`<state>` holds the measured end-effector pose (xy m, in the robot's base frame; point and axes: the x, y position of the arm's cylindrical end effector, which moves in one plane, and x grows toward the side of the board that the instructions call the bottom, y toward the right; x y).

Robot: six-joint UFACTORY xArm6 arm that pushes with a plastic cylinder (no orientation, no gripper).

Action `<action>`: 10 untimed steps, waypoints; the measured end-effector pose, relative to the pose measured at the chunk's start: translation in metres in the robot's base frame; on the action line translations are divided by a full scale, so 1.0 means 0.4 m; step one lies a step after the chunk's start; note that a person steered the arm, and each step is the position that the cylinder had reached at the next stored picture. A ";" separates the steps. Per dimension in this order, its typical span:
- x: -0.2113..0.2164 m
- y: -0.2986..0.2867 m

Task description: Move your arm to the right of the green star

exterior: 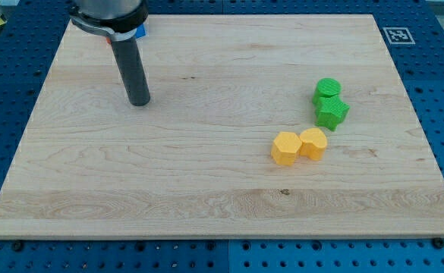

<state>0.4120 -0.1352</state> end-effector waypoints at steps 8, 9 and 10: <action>0.057 0.974; 0.105 0.967; 0.142 0.927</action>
<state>0.4689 0.2354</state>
